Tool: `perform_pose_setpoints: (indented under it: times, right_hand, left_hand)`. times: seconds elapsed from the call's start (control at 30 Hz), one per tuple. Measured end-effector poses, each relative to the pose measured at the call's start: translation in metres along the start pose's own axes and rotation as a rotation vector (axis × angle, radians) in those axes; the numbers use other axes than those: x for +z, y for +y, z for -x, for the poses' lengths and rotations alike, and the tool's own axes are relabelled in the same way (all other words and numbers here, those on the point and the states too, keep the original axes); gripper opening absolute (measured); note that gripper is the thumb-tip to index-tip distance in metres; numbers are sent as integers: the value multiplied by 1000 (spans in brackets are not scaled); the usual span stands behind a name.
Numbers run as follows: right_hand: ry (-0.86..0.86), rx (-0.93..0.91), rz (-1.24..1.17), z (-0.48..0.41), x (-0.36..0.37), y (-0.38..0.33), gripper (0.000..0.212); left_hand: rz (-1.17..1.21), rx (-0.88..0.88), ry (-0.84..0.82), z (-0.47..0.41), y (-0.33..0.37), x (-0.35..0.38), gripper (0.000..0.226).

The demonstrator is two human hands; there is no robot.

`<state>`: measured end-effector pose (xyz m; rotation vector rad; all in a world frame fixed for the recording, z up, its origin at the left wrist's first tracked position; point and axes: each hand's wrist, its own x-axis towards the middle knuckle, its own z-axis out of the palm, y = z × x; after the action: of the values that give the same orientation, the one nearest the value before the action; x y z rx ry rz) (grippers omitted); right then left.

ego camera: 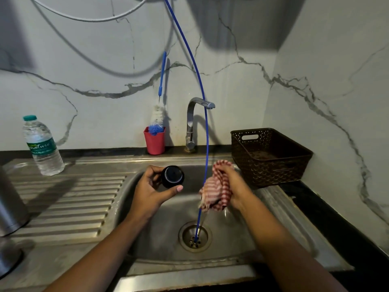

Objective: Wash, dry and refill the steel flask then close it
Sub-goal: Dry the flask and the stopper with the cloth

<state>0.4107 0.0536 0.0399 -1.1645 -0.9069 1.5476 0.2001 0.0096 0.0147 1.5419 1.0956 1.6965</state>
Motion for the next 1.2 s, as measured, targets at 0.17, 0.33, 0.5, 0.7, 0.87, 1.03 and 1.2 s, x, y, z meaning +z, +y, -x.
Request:
perform_pose_setpoints:
  times: [0.17, 0.33, 0.5, 0.7, 0.87, 1.03, 1.2]
  right_hand:
    - [72, -460, 205, 19, 1, -31, 38]
    - [-293, -953, 904, 43, 29, -10, 54]
    - [-370, -943, 1171, 34, 6, -22, 44]
    - [-72, -864, 849, 31, 16, -11, 45]
    - [-293, -899, 998, 35, 21, -6, 53]
    - [-262, -791, 1133, 27, -1, -20, 46]
    - [-21, -734, 1134, 17, -11, -13, 44]
  left_hand:
    - [-71, -16, -60, 1, 1, 2, 60]
    - [-83, -40, -58, 3, 2, 2, 63]
    - [-40, -58, 57, -3, 3, -2, 45]
    - [-109, -25, -49, -4, 1, -5, 52]
    - [-146, -69, -105, -3, -8, -5, 69]
    - [-56, -129, -32, -6, 0, -3, 66]
    - [-104, -140, -83, -17, 19, -18, 65]
